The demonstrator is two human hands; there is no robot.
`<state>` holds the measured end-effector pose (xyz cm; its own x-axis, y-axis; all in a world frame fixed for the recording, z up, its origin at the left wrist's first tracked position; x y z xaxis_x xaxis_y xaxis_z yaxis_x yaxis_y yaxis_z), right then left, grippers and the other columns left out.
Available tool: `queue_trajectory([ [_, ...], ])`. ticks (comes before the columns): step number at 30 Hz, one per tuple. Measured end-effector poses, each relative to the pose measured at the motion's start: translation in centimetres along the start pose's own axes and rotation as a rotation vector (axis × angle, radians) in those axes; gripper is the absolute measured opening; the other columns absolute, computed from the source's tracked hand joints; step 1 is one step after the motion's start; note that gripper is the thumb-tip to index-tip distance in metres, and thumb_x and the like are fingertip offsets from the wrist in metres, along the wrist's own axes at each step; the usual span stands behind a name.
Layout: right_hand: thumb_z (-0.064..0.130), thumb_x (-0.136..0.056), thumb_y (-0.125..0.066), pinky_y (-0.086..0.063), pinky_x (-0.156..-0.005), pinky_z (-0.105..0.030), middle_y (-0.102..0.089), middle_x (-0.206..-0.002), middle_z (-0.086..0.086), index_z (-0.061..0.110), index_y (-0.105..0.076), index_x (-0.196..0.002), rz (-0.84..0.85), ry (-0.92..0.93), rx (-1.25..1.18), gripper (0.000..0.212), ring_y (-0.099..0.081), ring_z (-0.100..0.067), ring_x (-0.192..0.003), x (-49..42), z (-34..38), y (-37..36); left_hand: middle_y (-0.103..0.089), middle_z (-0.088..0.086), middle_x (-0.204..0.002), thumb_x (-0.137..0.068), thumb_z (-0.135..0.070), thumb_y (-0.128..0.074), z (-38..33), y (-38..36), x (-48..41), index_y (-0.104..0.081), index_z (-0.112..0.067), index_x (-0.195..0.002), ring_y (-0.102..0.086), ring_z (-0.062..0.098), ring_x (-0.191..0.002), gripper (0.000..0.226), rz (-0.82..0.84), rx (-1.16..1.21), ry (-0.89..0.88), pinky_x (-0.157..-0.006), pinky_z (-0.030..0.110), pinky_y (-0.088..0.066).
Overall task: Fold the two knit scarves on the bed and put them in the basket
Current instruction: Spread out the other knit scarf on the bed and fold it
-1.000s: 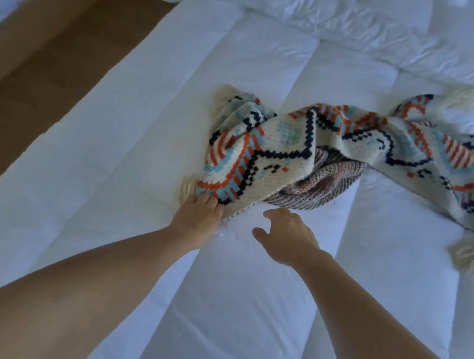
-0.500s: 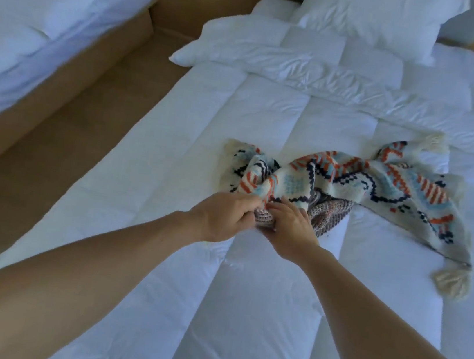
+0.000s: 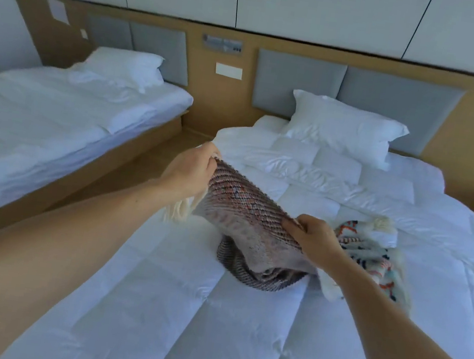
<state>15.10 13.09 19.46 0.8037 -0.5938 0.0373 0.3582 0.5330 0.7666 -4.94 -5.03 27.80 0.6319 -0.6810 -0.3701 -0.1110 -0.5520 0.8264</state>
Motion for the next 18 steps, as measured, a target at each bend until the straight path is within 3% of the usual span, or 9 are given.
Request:
queue_trajectory([
  [7, 0.039, -0.101, -0.043, -0.036, -0.059, -0.035, -0.057, -0.072, -0.006, 0.022, -0.047, -0.072, -0.134, -0.119, -0.02, 0.034, -0.056, -0.029, -0.071, 5.7, -2.4, 5.9, -0.065, 0.014, -0.111, -0.101, -0.017, -0.036, -4.9, 4.9, 0.8, -0.058, -0.009, -0.116, -0.06, 0.035, -0.1, 0.028, -0.121, -0.043, 0.093, -0.086, 0.044, -0.049],
  [10, 0.038, -0.102, -0.042, -0.046, -0.077, -0.04, -0.066, -0.088, -0.009, 0.013, -0.061, -0.091, -0.157, -0.059, -0.159, 0.033, -0.061, -0.029, -0.085, 7.8, 0.0, 7.3, -0.065, 0.015, -0.095, -0.1, -0.018, -0.037, -5.5, 5.4, 1.5, -0.059, -0.009, -0.089, -0.058, 0.033, -0.086, 0.026, -0.053, -0.059, 0.164, -0.073, 0.038, -0.047],
  [11, 0.037, -0.101, -0.044, -0.049, -0.083, -0.042, -0.069, -0.093, -0.01, 0.009, -0.065, -0.098, -0.122, -0.052, -0.223, 0.035, -0.063, -0.029, -0.089, 8.4, 1.0, 7.6, -0.06, 0.013, -0.082, -0.099, -0.018, -0.038, -5.7, 5.5, 1.8, -0.051, -0.011, -0.074, -0.054, 0.031, -0.078, 0.03, -0.028, -0.032, 0.205, -0.064, 0.035, -0.04],
  [13, 0.033, -0.099, -0.052, -0.052, -0.092, -0.045, -0.073, -0.096, -0.014, 0.003, -0.07, -0.1, -0.003, -0.078, -0.336, 0.035, -0.068, -0.031, -0.093, 9.6, 2.5, 8.0, -0.044, 0.006, -0.065, -0.099, -0.019, -0.039, -6.1, 5.9, 2.0, -0.037, -0.013, -0.062, -0.045, 0.026, -0.069, 0.038, 0.008, 0.079, 0.293, -0.057, 0.033, -0.028],
  [16, 0.025, -0.095, -0.061, -0.055, -0.091, -0.043, -0.074, -0.099, -0.019, -0.002, -0.071, -0.101, 0.158, -0.126, -0.4, 0.03, -0.07, -0.034, -0.091, 11.4, 4.9, 9.9, -0.035, 0.005, -0.065, -0.094, -0.02, -0.044, -6.9, 7.1, 2.1, -0.036, -0.013, -0.062, -0.036, 0.021, -0.065, 0.034, 0.053, 0.364, 0.422, -0.057, 0.033, -0.024],
  [18, 0.017, -0.095, -0.06, -0.056, -0.087, -0.039, -0.073, -0.101, -0.021, -0.004, -0.069, -0.105, 0.198, -0.117, -0.553, 0.025, -0.07, -0.03, -0.087, 12.2, 7.4, 11.5, -0.042, 0.006, -0.072, -0.089, -0.024, -0.048, -7.5, 8.2, 1.8, -0.044, -0.013, -0.066, -0.04, 0.02, -0.068, 0.026, 0.105, 0.491, 0.454, -0.061, 0.033, -0.028],
])
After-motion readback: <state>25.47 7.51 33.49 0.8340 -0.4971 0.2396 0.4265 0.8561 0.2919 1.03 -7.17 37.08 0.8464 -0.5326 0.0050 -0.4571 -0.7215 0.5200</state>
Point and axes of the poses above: each hand's wrist, its own x-axis away from the middle knuckle, its own y-axis out of the back of the hand, z = x × y, the point moved 5 cm from there along -x, towards the middle knuckle
